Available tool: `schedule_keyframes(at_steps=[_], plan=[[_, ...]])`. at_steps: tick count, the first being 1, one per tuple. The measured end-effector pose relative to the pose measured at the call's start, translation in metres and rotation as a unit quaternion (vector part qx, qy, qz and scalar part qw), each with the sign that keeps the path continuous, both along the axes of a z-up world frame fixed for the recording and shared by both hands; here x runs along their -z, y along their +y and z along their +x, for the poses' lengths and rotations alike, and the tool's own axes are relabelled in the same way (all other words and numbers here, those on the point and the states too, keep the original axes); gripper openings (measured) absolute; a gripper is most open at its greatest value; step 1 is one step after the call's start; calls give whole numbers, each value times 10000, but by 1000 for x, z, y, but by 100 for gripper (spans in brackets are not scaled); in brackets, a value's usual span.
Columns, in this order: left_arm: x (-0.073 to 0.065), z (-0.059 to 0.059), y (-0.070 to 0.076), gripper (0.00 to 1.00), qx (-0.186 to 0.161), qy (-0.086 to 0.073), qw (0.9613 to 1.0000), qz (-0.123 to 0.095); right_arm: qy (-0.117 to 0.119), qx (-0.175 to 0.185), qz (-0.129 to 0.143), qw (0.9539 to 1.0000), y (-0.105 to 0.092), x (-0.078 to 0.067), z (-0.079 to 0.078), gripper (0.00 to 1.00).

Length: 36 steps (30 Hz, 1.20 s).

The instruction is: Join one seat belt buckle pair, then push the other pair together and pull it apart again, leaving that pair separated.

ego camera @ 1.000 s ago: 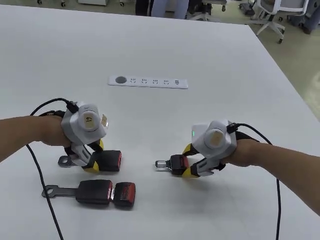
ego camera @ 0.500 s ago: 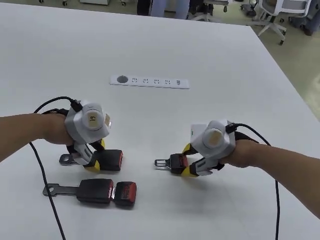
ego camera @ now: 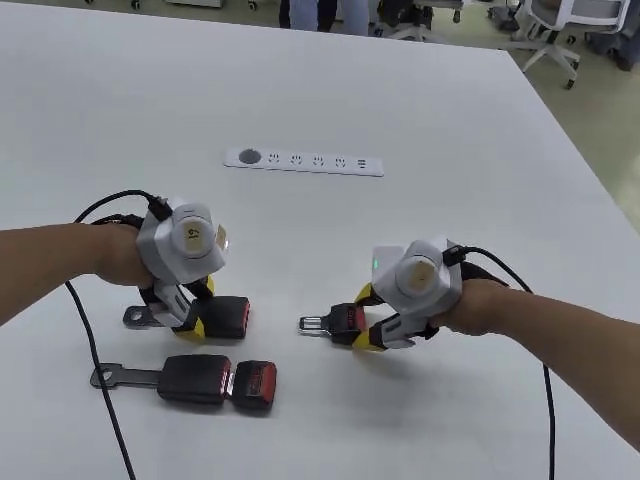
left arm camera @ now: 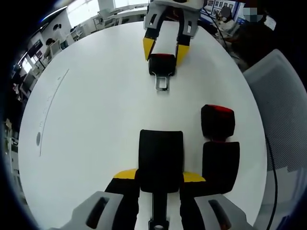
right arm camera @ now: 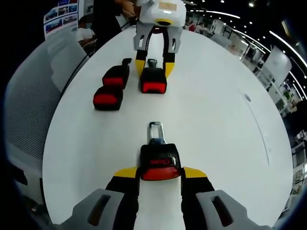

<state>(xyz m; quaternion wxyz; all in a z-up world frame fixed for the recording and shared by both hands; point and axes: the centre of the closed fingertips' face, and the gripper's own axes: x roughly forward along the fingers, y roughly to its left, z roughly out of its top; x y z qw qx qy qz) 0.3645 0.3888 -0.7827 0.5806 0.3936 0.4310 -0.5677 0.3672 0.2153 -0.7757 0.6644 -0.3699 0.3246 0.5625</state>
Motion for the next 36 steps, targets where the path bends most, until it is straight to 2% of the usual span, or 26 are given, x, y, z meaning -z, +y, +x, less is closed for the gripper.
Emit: schedule_keyframes(at_steps=[8, 16, 21, 29, 36], plan=[[2, 1, 1, 33, 16, 23, 10000, 79, -35, 10, 78, 10000, 11, -7, -4, 29], [1, -1, 0, 33, 13, 5, 10000, 96, -63, 10, 148, 9999, 22, 0, 1, 29], [1, 0, 0, 33, 66, 0, 9998, 166, -60, 0, 191, 9998, 31, -8, -5, 30], [1, -1, -1, 33, 14, -1, 9999, 119, -76, 9, 252, 9997, 40, -1, 0, 30], [0, -2, -1, 33, 52, -6, 9999, 162, -82, -39, 299, 9995, 51, -5, -4, 30]])
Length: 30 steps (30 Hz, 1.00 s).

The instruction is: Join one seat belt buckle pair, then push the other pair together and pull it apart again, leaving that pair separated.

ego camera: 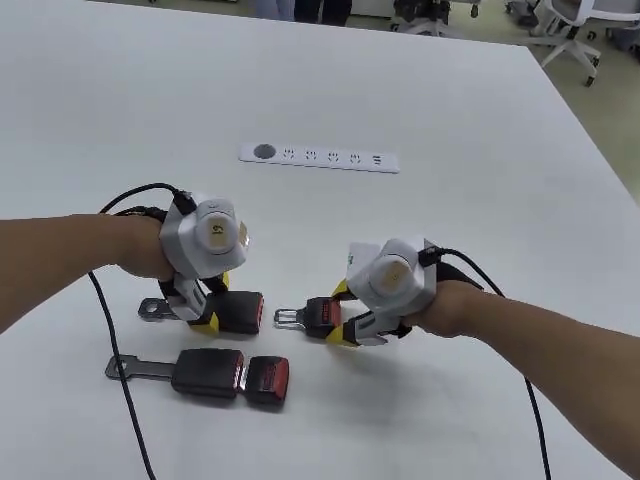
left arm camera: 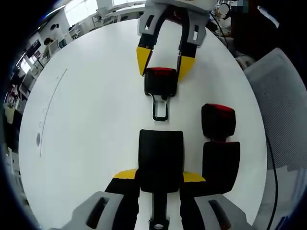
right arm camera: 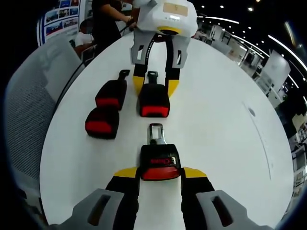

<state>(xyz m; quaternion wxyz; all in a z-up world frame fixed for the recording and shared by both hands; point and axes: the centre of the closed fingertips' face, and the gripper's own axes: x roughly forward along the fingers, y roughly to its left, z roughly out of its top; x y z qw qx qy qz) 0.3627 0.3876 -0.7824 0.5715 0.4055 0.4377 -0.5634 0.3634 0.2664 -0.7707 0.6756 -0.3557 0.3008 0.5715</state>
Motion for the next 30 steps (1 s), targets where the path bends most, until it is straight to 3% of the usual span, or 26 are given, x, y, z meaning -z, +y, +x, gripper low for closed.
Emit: schedule_keyframes(at_steps=[11, 30], plan=[[1, 2, 2, 33, -21, 0, 10000, -21, 27, -54, 53, 10000, 12, 5, 2, 30], [2, 2, 2, 32, -29, -9, 10000, -76, 55, -38, 185, 9998, 32, 2, 0, 29]])
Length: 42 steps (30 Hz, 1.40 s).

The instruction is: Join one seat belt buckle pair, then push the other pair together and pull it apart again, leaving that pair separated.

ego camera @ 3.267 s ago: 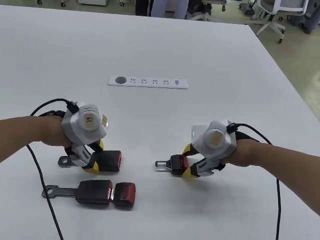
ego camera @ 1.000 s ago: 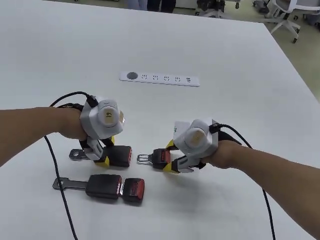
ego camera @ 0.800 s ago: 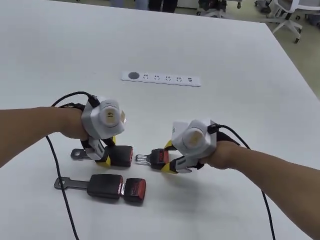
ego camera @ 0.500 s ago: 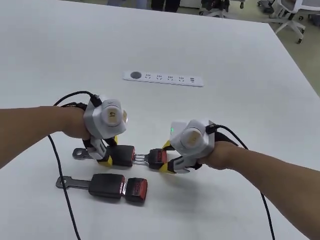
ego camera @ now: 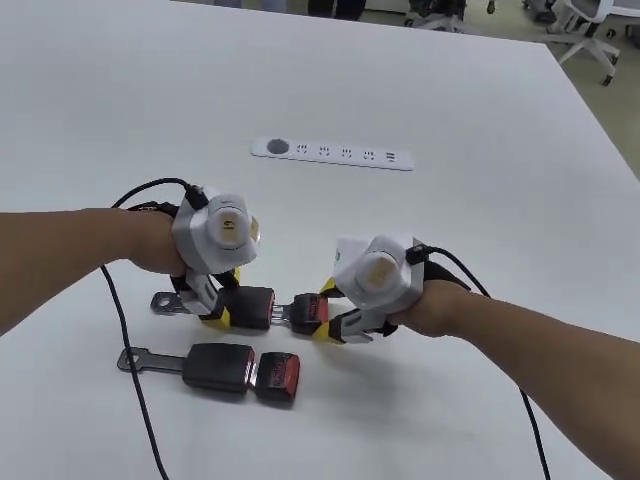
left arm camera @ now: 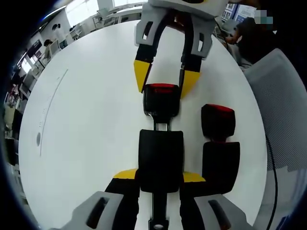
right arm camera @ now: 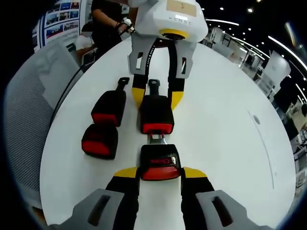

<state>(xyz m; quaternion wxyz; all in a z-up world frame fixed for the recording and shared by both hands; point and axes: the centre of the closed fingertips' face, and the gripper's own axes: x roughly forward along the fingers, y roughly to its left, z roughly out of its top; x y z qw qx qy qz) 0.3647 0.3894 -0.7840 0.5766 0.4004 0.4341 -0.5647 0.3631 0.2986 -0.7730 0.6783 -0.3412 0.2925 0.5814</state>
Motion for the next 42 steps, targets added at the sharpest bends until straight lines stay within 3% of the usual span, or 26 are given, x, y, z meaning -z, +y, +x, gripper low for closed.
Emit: schedule_keyframes(at_steps=[10, 21, 35, 37, 42], plan=[[1, 1, 0, 32, 38, -2, 10000, 7, -3, 52, -19, 10000, -1, 0, -1, 29], [2, 2, 0, 32, -85, -9, 9999, -141, 37, 130, 46, 9999, 0, -5, -3, 27], [1, 3, 0, 31, -55, -10, 9999, -110, 84, 246, 64, 9996, 1, 3, 5, 27], [2, 3, 0, 31, -47, -8, 9999, -91, 98, 263, 67, 9996, 3, -5, 0, 27], [1, 2, -1, 31, -58, -7, 9999, -100, 125, 295, 105, 9994, 10, 4, 6, 27]])
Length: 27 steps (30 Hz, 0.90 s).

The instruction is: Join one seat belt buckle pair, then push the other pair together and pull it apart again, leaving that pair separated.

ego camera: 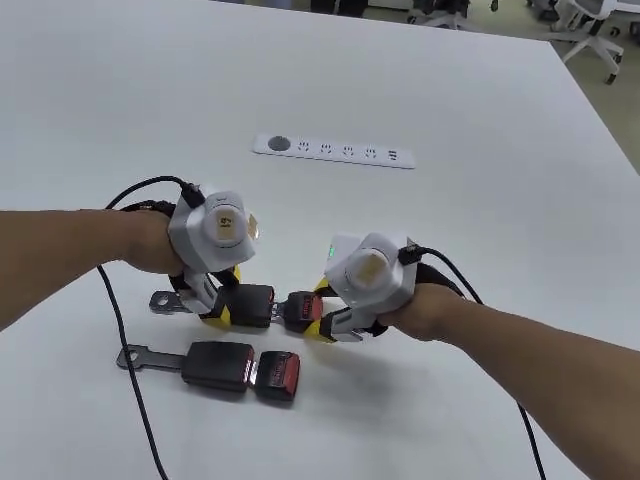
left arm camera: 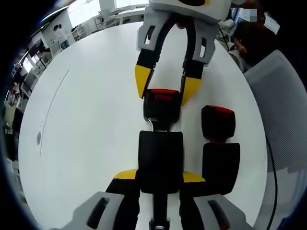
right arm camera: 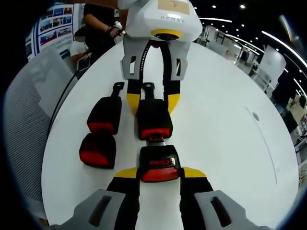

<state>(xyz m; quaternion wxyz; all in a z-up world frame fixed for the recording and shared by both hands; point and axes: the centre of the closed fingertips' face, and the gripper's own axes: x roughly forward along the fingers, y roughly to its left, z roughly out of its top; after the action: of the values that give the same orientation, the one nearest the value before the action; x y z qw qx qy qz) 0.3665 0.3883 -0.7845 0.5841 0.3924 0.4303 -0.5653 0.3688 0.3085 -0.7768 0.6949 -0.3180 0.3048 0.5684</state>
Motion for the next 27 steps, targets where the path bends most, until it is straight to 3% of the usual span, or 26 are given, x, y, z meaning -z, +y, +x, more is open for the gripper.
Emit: schedule_keyframes(at_steps=[17, 27], plan=[[-2, -2, 0, 31, 138, -50, 9999, 28, 28, 43, 2, 10000, 7, -9, -7, 26], [-1, -3, -1, 31, 263, -42, 9996, 103, 28, -30, -55, 10000, 7, -1, -3, 26]])
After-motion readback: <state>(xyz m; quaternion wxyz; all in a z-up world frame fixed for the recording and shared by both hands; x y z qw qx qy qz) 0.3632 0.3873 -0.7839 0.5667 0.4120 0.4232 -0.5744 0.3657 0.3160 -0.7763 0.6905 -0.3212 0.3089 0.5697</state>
